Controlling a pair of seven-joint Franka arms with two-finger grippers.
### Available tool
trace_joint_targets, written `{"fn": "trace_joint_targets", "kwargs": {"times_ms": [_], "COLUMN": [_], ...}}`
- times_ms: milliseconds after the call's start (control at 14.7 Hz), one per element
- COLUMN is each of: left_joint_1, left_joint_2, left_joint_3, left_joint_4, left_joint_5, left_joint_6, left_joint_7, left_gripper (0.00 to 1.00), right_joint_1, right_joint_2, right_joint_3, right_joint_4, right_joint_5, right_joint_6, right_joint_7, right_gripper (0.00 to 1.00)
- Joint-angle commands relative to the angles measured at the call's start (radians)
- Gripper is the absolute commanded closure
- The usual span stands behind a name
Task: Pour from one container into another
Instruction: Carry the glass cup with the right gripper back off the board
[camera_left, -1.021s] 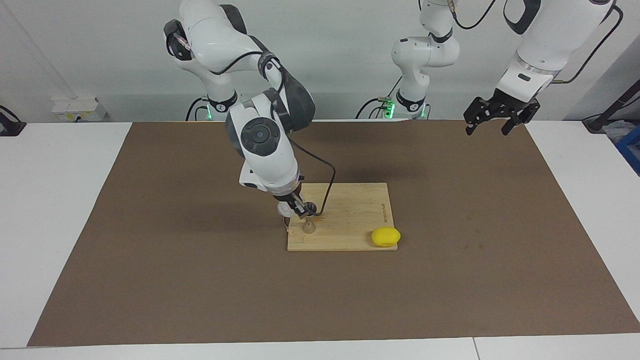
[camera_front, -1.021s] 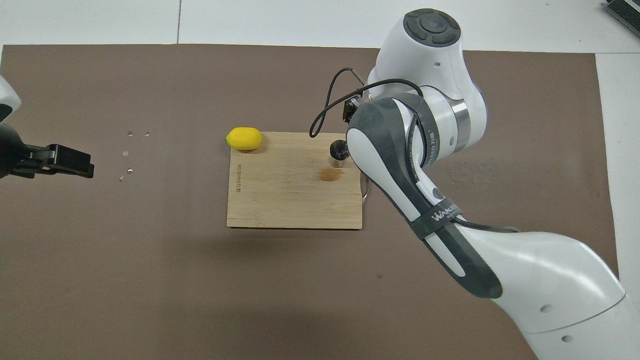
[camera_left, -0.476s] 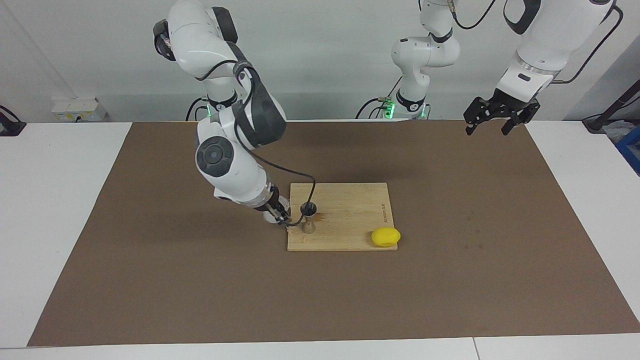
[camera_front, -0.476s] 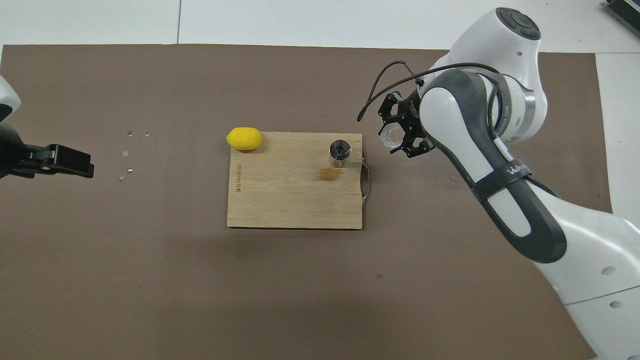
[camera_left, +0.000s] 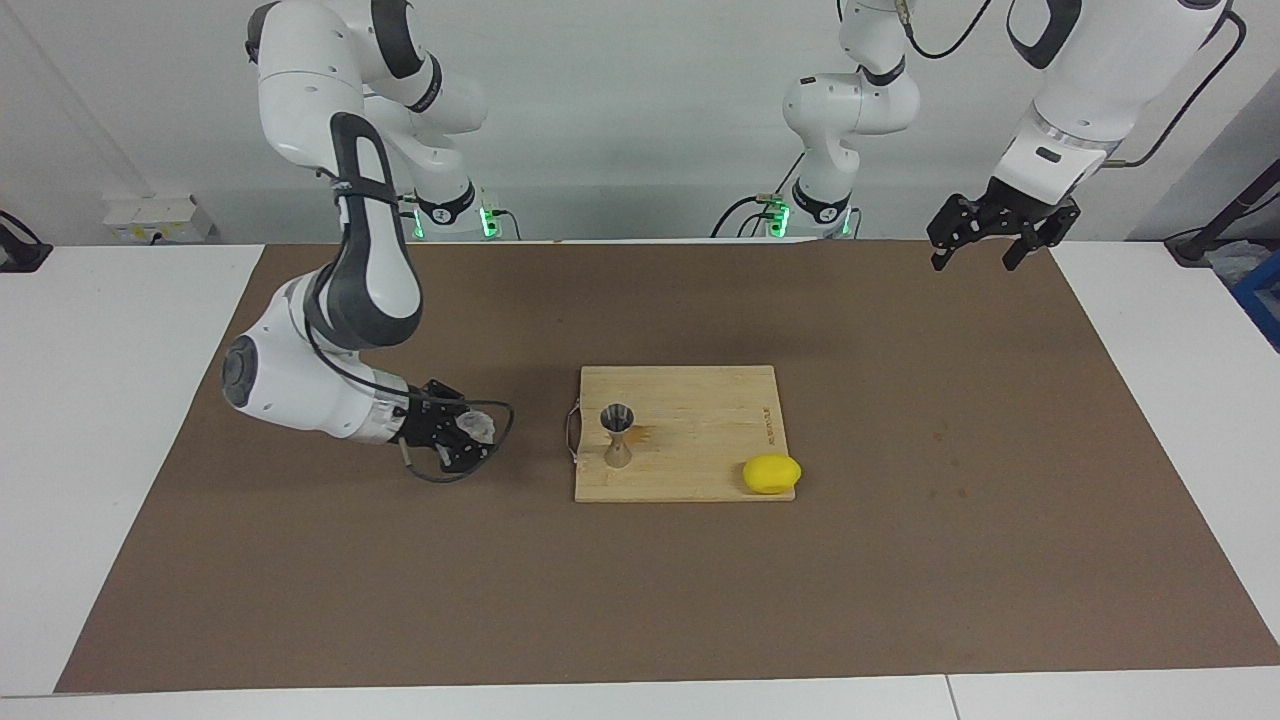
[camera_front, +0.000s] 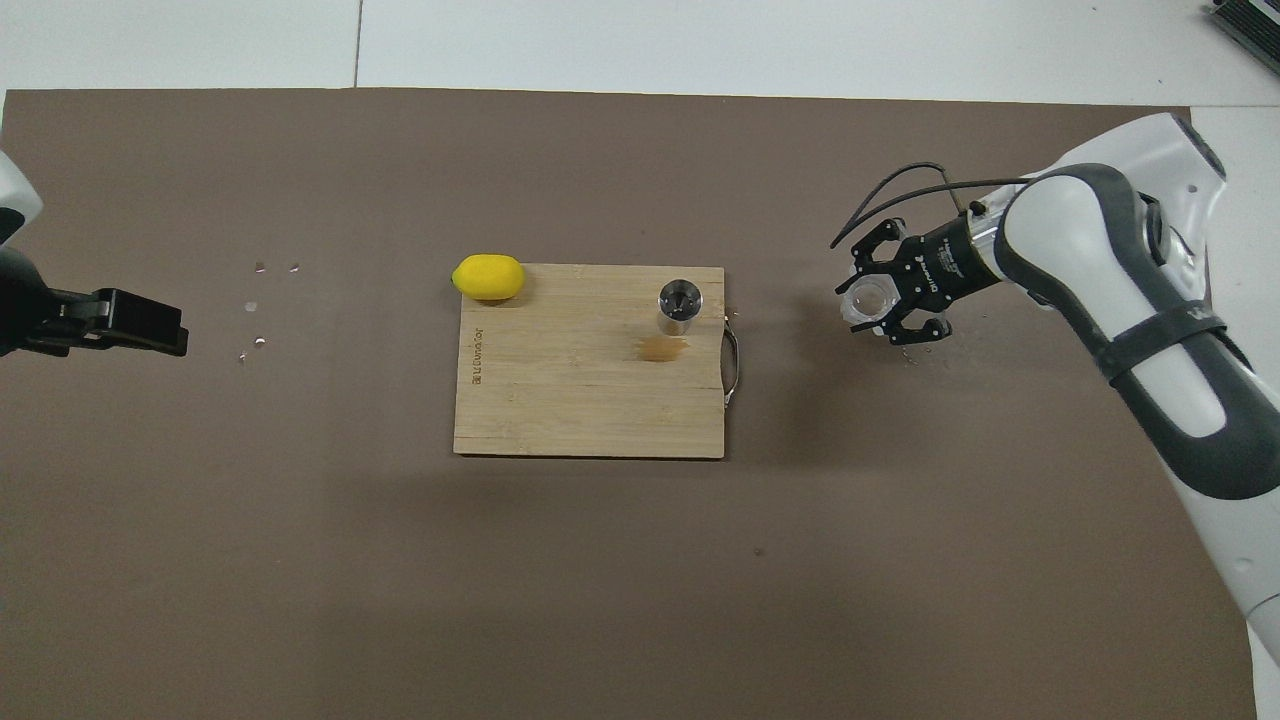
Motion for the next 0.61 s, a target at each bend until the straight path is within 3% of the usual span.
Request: {"fn": "trace_joint_targets", "kwargs": {"times_ms": [0, 272, 545], "left_joint_1": [-0.001, -0.001, -0.001], "left_joint_2": [-0.014, -0.013, -0.014], "left_joint_3": [0.004, 0.004, 0.004], "left_joint_4": [-0.019, -0.019, -0.019], "left_joint_5": [-0.003, -0.003, -0.003], "left_joint_6": [0.008, 0.008, 0.008], "left_joint_7": [-0.002, -0.002, -0.002], "left_gripper": [0.00, 0.00, 0.00], "right_joint_1": [-0.084, -0.198, -0.233], "right_joint_2": [-0.058, -0.058, -0.071], "right_joint_3": [0.013, 0.013, 0.013], "right_joint_4": [-0.115, -0.182, -0.256], "right_joint_5": [0.058, 0.067, 0.096], "right_joint_6": [0.030, 0.030, 0.058], "right_joint_7": [-0.050, -0.115, -0.168], "right_gripper": [1.00, 1.00, 1.00]}}
